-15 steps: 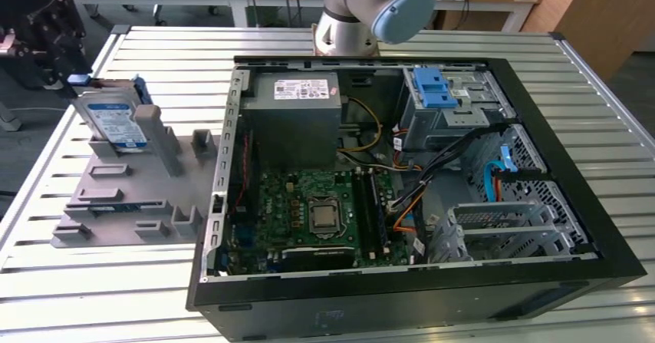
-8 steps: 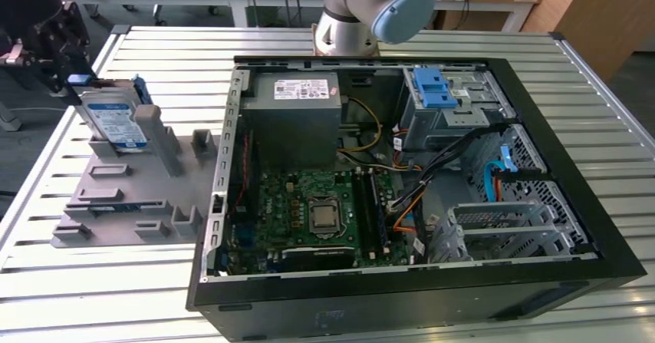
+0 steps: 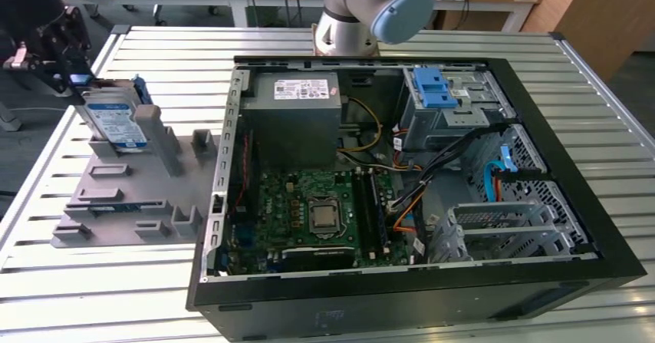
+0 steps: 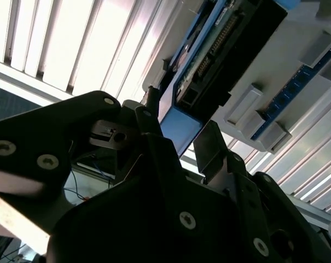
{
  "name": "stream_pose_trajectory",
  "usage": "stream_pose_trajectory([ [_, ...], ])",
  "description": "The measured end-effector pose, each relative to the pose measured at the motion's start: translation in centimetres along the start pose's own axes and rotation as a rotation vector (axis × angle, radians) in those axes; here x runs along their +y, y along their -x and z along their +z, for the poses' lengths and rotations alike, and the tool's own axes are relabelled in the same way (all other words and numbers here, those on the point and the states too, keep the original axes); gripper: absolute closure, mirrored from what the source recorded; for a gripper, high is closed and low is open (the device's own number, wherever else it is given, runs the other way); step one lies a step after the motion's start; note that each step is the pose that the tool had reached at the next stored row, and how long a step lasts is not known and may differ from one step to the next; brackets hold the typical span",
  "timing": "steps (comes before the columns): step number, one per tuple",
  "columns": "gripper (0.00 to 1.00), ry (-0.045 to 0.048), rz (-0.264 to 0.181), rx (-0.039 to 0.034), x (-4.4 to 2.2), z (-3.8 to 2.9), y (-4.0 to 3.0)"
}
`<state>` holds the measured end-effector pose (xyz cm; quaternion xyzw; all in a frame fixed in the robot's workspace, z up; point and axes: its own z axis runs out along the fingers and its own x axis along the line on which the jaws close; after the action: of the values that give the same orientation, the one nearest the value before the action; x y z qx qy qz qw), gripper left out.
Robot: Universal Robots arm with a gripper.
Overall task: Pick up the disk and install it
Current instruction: 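Pick up the disk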
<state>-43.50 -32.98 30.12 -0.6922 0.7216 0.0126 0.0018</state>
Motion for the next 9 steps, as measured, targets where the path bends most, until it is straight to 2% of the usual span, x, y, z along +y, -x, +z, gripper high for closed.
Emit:
stream_pose_trajectory([
  [3, 0.48, -0.0001, 0.0, 0.0, 0.05, 0.26, 0.2],
  [9, 0.48, -0.0003, 0.0, 0.0008, 0.16, 0.75, 0.19],
])
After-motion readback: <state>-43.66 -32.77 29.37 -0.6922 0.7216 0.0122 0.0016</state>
